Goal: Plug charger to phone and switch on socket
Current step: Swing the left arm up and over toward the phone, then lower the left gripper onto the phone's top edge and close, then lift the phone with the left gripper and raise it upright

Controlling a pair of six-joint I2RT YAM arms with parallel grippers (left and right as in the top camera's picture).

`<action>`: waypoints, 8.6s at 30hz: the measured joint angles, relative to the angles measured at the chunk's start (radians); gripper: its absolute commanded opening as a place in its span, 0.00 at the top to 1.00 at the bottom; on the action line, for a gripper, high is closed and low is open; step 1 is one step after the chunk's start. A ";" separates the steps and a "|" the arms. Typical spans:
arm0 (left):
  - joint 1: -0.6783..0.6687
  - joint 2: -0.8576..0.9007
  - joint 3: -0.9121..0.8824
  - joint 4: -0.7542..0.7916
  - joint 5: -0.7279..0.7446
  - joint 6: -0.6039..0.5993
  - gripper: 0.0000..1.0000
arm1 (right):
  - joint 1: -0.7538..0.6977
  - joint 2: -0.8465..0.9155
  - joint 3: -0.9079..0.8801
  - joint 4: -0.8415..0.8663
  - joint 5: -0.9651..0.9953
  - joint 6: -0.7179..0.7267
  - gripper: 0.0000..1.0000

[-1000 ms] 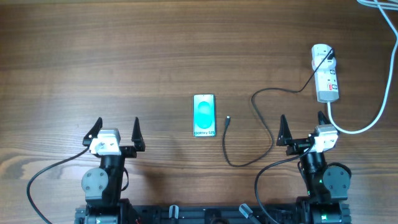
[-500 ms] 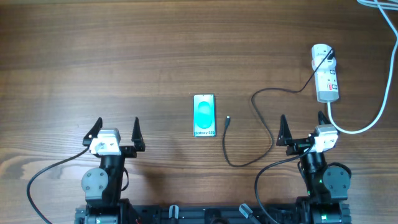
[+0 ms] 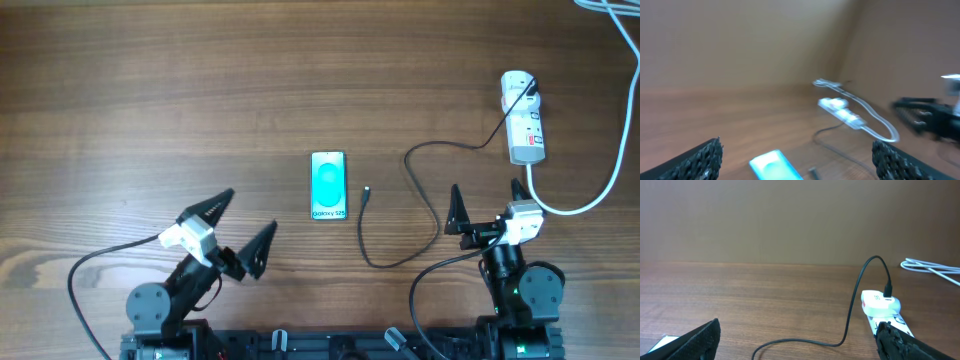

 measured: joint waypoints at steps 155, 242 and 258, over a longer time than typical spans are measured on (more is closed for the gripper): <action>-0.638 2.096 1.474 -1.019 -0.695 -0.308 0.00 | 0.000 -0.001 -0.001 0.000 0.003 0.000 0.00; -0.702 2.083 1.453 -1.049 -0.762 -0.328 0.27 | 0.000 -0.001 -0.001 0.000 0.003 0.000 0.00; -0.689 1.908 1.453 -1.102 -0.581 -0.327 0.28 | 0.000 -0.001 -0.001 0.000 0.003 0.000 0.00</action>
